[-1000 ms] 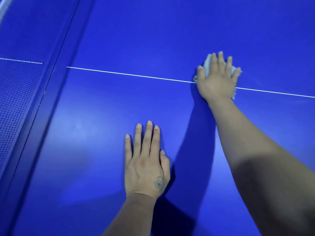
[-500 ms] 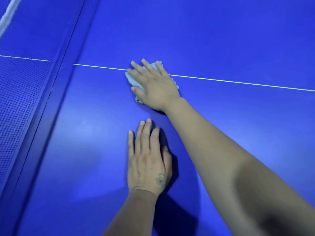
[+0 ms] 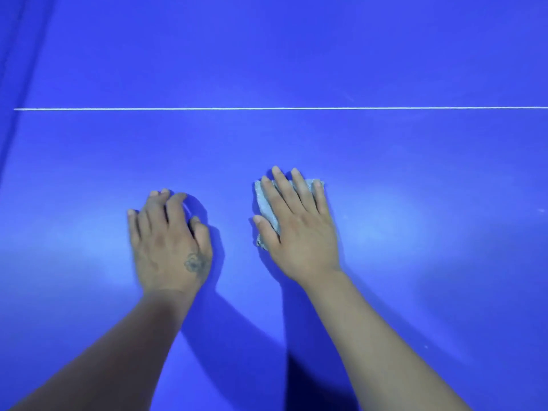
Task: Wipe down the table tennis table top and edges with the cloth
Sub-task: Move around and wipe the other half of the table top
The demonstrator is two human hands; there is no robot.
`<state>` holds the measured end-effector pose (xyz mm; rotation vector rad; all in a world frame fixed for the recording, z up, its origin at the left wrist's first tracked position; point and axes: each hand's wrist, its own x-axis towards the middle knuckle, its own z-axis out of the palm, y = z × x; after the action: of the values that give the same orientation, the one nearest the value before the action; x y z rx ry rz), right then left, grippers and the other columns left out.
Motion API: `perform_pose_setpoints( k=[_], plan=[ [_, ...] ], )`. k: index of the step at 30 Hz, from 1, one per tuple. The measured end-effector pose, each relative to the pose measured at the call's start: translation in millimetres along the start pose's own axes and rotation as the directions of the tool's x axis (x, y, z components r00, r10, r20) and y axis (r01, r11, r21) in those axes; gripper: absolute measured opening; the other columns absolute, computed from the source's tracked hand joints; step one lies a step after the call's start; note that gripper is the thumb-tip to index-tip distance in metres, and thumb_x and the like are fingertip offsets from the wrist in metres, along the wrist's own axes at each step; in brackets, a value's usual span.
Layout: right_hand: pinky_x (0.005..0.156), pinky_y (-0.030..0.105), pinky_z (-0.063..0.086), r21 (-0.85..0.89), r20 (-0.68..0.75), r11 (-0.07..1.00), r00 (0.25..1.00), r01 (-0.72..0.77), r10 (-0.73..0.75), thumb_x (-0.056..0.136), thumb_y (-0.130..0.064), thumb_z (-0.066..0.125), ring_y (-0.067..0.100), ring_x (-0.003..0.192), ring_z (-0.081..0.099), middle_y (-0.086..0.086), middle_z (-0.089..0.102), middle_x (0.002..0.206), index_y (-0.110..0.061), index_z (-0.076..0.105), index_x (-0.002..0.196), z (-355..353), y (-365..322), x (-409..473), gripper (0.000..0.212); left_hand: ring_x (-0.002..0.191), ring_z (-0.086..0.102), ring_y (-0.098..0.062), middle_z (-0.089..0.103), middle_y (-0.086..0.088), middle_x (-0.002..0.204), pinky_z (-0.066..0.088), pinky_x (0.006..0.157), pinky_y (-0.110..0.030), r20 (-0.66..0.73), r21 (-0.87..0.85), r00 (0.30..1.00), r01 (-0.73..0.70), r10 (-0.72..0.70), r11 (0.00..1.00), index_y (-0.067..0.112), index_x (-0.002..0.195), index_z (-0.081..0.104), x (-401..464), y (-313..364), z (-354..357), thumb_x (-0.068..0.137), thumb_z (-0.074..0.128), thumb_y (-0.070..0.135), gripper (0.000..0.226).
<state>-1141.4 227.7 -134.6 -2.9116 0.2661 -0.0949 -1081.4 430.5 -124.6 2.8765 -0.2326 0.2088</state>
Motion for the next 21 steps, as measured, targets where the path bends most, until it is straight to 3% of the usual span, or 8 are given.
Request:
perform_pose_setpoints(
  k=[2, 4, 7, 11, 14, 17, 21],
  plan=[
    [0.132, 0.056, 0.013, -0.022, -0.008, 0.995, 0.995, -0.101, 0.101, 0.111, -0.056, 0.037, 0.022, 0.166, 0.012, -0.007, 0.021, 0.178, -0.028, 0.033, 0.168, -5.9, 20.8, -32.3, 0.064, 0.139, 0.047, -0.043, 0.055, -0.025, 0.138, 0.024, 0.127, -0.06, -0.007, -0.01, 0.999, 0.045, -0.045, 0.999, 0.004, 0.138, 0.054, 5.4, 29.3, 3.0, 0.094, 0.046, 0.025, 0.049],
    [0.132, 0.058, 0.011, -0.058, -0.027, 0.976, 0.977, -0.212, 0.21, 0.11, -0.057, 0.036, 0.024, 0.167, 0.01, -0.004, 0.019, 0.179, -0.028, 0.032, 0.169, -10.8, 41.6, -57.0, 0.065, 0.146, 0.043, -0.04, 0.054, -0.023, 0.145, 0.02, 0.129, -0.059, 0.033, -0.048, 0.999, -0.027, 0.029, 0.998, 0.005, 0.145, 0.052, 5.9, 67.0, 8.5, 0.096, 0.048, 0.03, 0.055],
    [0.133, 0.058, 0.003, -0.084, -0.059, 0.918, 0.922, -0.388, 0.384, 0.11, -0.057, 0.033, 0.03, 0.167, 0.004, 0.003, 0.015, 0.18, -0.024, 0.029, 0.17, -13.0, 69.7, -67.8, 0.069, 0.162, 0.021, -0.033, 0.035, -0.014, 0.169, 0.013, 0.131, -0.058, 0.118, -0.059, 0.977, -0.17, 0.176, 0.984, 0.013, 0.161, 0.04, -3.9, 107.2, 21.7, 0.105, 0.04, 0.045, 0.064],
    [0.131, 0.062, 0.004, -0.061, -0.103, 0.824, 0.825, -0.563, 0.556, 0.108, -0.05, 0.02, 0.032, 0.166, 0.004, 0.003, 0.011, 0.18, -0.02, 0.025, 0.171, -18.9, 119.7, -48.5, 0.069, 0.166, 0.0, -0.031, 0.009, -0.009, 0.179, 0.007, 0.131, -0.061, 0.213, 0.084, 0.955, -0.227, 0.205, 0.97, 0.026, 0.171, 0.016, -11.4, 116.9, 37.0, 0.108, 0.016, 0.062, 0.073],
    [0.132, 0.06, 0.002, -0.01, -0.107, 0.776, 0.772, -0.631, 0.626, 0.109, -0.044, 0.013, 0.028, 0.167, 0.0, -0.001, 0.007, 0.181, -0.021, 0.019, 0.172, -26.7, 150.7, -16.9, 0.067, 0.166, -0.003, -0.03, 0.006, -0.008, 0.179, 0.007, 0.131, -0.061, 0.225, 0.098, 0.956, -0.215, 0.189, 0.972, 0.027, 0.171, 0.013, -8.5, 117.4, 38.3, 0.108, 0.015, 0.063, 0.073],
    [0.132, 0.06, 0.001, 0.023, -0.123, 0.748, 0.741, -0.663, 0.661, 0.113, -0.041, 0.017, 0.029, 0.167, -0.001, -0.002, 0.006, 0.181, -0.025, 0.017, 0.172, -30.3, 171.3, 27.7, 0.061, 0.166, -0.002, -0.03, 0.007, -0.008, 0.179, 0.008, 0.131, -0.061, 0.216, 0.082, 0.959, -0.205, 0.184, 0.975, 0.026, 0.171, 0.015, -9.1, 118.6, 38.4, 0.108, 0.018, 0.062, 0.073],
    [0.132, 0.061, -0.003, 0.032, -0.073, 0.77, 0.767, -0.637, 0.638, 0.114, -0.042, 0.019, 0.031, 0.166, -0.002, -0.001, 0.006, 0.181, -0.031, 0.016, 0.172, -34.8, 185.6, 95.7, 0.059, 0.166, -0.001, -0.03, 0.008, -0.008, 0.179, 0.009, 0.131, -0.061, 0.23, 0.078, 0.955, -0.211, 0.189, 0.974, 0.025, 0.171, 0.017, -8.6, 117.9, 39.4, 0.108, 0.021, 0.061, 0.073]
  ],
)
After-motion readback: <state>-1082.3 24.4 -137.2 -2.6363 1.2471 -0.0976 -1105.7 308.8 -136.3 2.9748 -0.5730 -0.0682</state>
